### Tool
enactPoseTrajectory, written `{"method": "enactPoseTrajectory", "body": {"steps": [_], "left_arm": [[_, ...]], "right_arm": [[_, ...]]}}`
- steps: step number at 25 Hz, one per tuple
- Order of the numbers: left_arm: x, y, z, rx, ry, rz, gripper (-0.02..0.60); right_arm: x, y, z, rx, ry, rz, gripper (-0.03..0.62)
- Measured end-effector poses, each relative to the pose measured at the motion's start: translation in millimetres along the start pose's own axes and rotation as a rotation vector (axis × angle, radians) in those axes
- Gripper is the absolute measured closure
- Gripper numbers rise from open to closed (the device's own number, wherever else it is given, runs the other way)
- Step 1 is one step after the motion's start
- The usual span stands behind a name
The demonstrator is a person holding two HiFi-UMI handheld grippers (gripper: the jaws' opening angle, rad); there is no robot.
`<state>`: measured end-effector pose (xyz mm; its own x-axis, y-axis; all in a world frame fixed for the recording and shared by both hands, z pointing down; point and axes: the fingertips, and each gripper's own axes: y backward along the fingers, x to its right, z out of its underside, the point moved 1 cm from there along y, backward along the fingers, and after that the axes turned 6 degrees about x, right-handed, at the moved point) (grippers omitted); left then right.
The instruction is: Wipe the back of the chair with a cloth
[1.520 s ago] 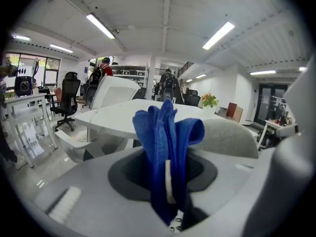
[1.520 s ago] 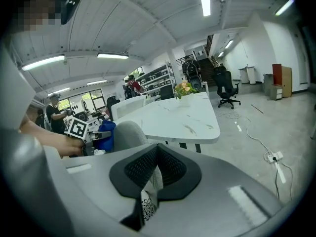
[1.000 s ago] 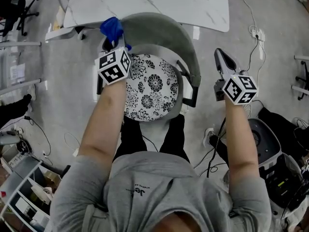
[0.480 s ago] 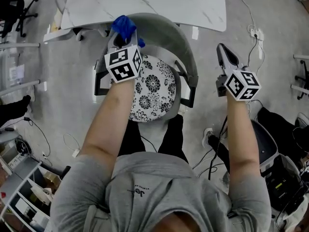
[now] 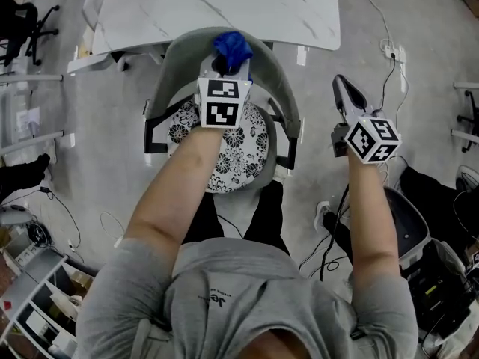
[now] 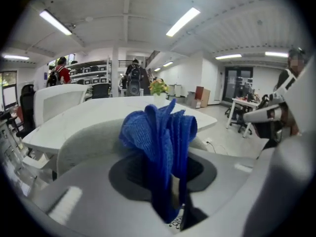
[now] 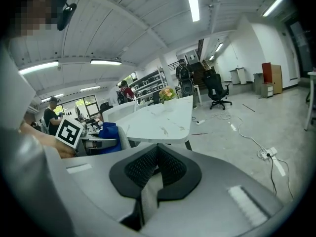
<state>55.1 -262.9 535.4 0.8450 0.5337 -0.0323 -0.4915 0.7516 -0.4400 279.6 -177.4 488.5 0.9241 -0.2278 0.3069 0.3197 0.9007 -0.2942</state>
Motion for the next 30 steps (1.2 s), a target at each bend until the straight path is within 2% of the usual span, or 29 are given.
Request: {"method": "enactPoseTrajectory", "body": {"steps": [5, 9, 11, 13, 17, 20, 22, 25, 30], "left_arm": [[51.5, -5.8, 8.7, -0.096, -0.094, 0.216, 0.402], [78.3, 3.2, 21.5, -0.128, -0.075, 0.409, 0.402], [74.0, 16.6, 32.4, -0.117, -0.058, 0.440, 0.402], [47.7, 31.7, 51.5, -0.106, 0.003, 0.377, 0.400], [-40.2, 69.2, 88.8, -0.092, 0.199, 0.132, 0.402], [-103.7, 92.8, 105.8, -0.074, 0.290, -0.031, 0.402], [-133.4, 102.4, 113.5, -0.064, 0.322, -0.108, 0.400], [-158.6, 107.9, 124.0, -0.063, 0.335, -0.181, 0.400], [-176.5, 95.0, 131.2, -0.076, 0.310, -0.237, 0.400]], "right_arm": [[4.1, 10.4, 1.0, -0.002, -0.007, 0.010, 0.597], [-6.4, 10.6, 2.5, -0.011, 0.000, 0.011, 0.597], [-17.0, 8.5, 3.0, -0.011, 0.001, 0.007, 0.597], [-29.1, 3.0, 4.8, -0.017, 0.006, -0.005, 0.597], [-53.4, -14.5, 11.4, -0.036, 0.011, -0.027, 0.597], [-71.8, -30.4, 15.2, -0.047, 0.012, -0.041, 0.597], [-81.3, -39.8, 15.7, -0.049, 0.013, -0.047, 0.597], [-89.6, -49.7, 14.7, -0.047, 0.012, -0.049, 0.598], [-91.2, -58.5, 13.4, -0.051, 0.016, -0.051, 0.597]]}}
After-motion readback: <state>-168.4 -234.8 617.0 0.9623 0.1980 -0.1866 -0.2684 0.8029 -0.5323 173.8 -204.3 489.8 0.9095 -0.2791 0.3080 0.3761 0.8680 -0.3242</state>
